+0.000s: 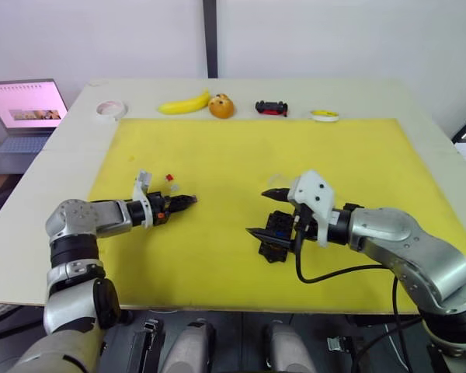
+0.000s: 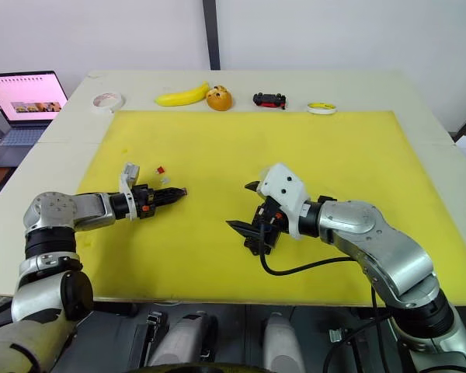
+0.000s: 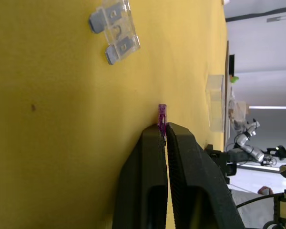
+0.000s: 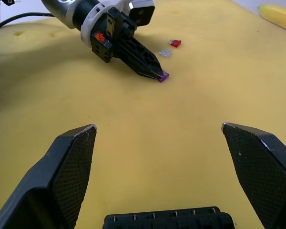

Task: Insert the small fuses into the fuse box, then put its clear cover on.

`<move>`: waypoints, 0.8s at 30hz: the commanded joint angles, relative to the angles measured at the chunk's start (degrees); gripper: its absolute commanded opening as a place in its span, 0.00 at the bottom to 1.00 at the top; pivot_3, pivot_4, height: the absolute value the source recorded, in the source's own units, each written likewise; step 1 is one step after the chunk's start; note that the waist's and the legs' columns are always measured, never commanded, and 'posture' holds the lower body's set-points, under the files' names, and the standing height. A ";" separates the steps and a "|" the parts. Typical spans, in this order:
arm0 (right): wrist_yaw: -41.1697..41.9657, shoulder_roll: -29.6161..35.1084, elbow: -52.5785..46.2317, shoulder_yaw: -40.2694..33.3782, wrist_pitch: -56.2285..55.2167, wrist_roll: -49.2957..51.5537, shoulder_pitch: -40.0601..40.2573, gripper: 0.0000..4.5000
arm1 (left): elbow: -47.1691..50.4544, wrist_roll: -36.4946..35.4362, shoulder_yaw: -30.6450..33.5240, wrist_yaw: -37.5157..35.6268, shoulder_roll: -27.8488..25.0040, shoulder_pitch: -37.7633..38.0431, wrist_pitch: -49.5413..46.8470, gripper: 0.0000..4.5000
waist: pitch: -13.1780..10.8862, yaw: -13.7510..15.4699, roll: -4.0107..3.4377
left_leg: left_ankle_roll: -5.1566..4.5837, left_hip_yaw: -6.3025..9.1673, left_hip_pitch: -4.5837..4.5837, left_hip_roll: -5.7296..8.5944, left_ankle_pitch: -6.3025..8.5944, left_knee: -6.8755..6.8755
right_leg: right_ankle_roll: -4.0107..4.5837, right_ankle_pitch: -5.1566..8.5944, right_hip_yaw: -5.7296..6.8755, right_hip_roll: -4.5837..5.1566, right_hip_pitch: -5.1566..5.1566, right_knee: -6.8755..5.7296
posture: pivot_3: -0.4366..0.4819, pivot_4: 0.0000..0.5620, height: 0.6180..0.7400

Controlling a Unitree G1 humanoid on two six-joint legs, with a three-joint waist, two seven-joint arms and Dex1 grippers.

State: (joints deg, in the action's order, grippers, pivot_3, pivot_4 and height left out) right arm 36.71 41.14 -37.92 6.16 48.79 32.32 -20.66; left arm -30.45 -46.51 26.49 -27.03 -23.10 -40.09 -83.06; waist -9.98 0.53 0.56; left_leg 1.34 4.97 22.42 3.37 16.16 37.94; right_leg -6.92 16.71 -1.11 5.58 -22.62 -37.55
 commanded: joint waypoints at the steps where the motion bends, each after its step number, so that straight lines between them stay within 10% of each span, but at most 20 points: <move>1: 0.27 0.28 -1.16 -1.93 -0.49 0.42 -0.92 1.00 | -0.89 2.07 -1.70 0.57 0.60 2.43 -0.01 0.03 | 0.00 0.00 0.00 | 0.00 0.00 0.00 0.00 0.00 0.00 | 0.00 0.00 0.00 0.00 0.00 0.00 | 0.48 0.27 1.00; 12: -10.20 -9.15 -3.56 -15.27 10.03 19.67 1.97 1.00 | 20.39 -12.12 2.54 -5.51 -1.73 -2.41 -9.07 0.03 | -0.14 0.00 0.23 | 0.26 0.07 0.59 -0.13 -0.15 0.00 | 0.02 -0.02 -0.01 0.00 -0.58 -0.02 | 0.48 0.27 1.00; 24: -42.68 -18.68 4.83 -19.28 6.60 58.33 -3.70 1.00 | 29.97 -27.88 5.01 2.92 11.31 -4.33 -8.39 0.03 | -0.14 -1.00 0.21 | 0.33 0.05 0.85 -0.14 -0.21 0.04 | 0.04 -0.07 -0.07 -0.01 -0.85 -0.06 | 0.48 0.27 1.00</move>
State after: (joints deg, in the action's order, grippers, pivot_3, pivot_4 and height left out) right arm -2.37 22.52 -32.82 -12.63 57.79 85.33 -23.54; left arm -1.97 -71.52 30.28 -25.46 -11.94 -43.78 -91.95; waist -10.13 -0.47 0.77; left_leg 1.68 5.02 23.27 3.23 15.95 37.98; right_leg -6.88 16.64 -1.17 5.55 -23.47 -37.61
